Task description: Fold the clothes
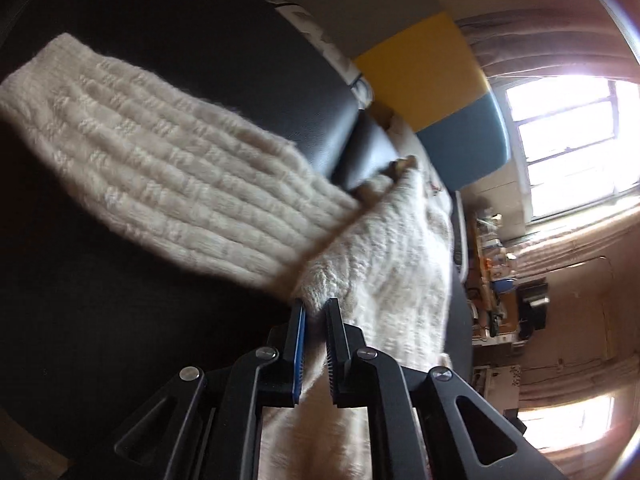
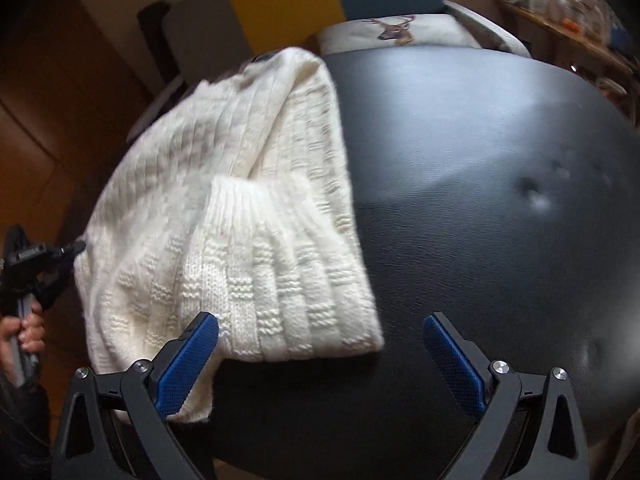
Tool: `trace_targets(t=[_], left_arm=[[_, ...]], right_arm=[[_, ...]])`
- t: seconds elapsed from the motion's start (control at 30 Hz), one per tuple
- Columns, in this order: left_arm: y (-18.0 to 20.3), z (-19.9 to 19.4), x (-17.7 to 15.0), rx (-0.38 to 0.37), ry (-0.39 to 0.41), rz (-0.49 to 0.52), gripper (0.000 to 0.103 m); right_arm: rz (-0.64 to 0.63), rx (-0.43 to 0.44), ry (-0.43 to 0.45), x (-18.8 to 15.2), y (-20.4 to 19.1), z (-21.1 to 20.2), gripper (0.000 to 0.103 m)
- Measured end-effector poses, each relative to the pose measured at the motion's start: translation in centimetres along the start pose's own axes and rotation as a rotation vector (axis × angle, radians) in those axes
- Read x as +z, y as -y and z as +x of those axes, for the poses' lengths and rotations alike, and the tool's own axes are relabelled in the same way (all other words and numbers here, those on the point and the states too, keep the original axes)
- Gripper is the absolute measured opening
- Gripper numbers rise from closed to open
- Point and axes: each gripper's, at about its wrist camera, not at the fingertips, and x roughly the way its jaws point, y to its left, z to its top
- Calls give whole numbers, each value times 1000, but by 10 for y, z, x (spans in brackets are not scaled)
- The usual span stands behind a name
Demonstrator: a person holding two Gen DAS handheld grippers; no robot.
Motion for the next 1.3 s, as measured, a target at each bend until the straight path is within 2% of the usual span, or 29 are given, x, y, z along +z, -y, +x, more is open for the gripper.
trace_targets(t=[0.07, 0.13, 0.17, 0.2, 0.23, 0.27, 0.33, 0.4, 0.43, 0.53, 0.63, 0.77, 0.8, 0.83, 0.9, 1.07, 1.13, 1.3], left_arm=[[0, 3, 0, 53, 8, 22, 9], [5, -3, 0, 101, 38, 54, 9], [11, -9, 0, 134, 75, 98, 6], [17, -15, 0, 154, 105, 133, 6], [24, -21, -1, 161, 131, 168, 7], [30, -28, -4, 146, 142, 200, 8], [43, -40, -11, 113, 158, 268, 15], [63, -38, -25, 74, 128, 355, 16], [72, -30, -34, 69, 102, 389, 16], [98, -4, -61, 57, 24, 484, 16], [103, 14, -84, 70, -47, 506, 16], [98, 38, -103, 125, -125, 531, 16], [95, 38, -105, 124, -133, 527, 16], [94, 41, -106, 116, -138, 518, 16], [94, 44, -106, 115, -136, 506, 16], [87, 48, -97, 122, -168, 464, 16], [85, 48, -96, 125, -173, 464, 16], [75, 56, -92, 118, -193, 426, 16]], right_arm=[[-45, -49, 5, 2, -7, 10, 103], [-53, -52, 3, 3, -7, 15, 100], [-57, -54, 3, 3, -7, 17, 92], [-60, -55, 2, 4, -7, 19, 66], [-62, -49, -1, 4, -6, 19, 59], [-64, -44, -4, 4, -5, 19, 58], [-67, -32, -11, 4, -4, 18, 49], [-97, -57, -5, 5, -7, 12, 42], [-124, -95, 12, 7, -8, 5, 34], [-192, -213, 65, 14, -10, -21, 24], [-110, -125, 65, 12, 10, -27, 17], [0, -7, 64, 10, 36, -34, 21], [28, 22, 63, 10, 43, -36, 36], [55, 51, 63, 9, 50, -38, 66], [110, 110, 62, 8, 63, -42, 97], [246, 256, 59, 5, 95, -51, 97], [264, 295, 35, 3, 88, -35, 97], [229, 275, 15, 1, 62, -10, 99]])
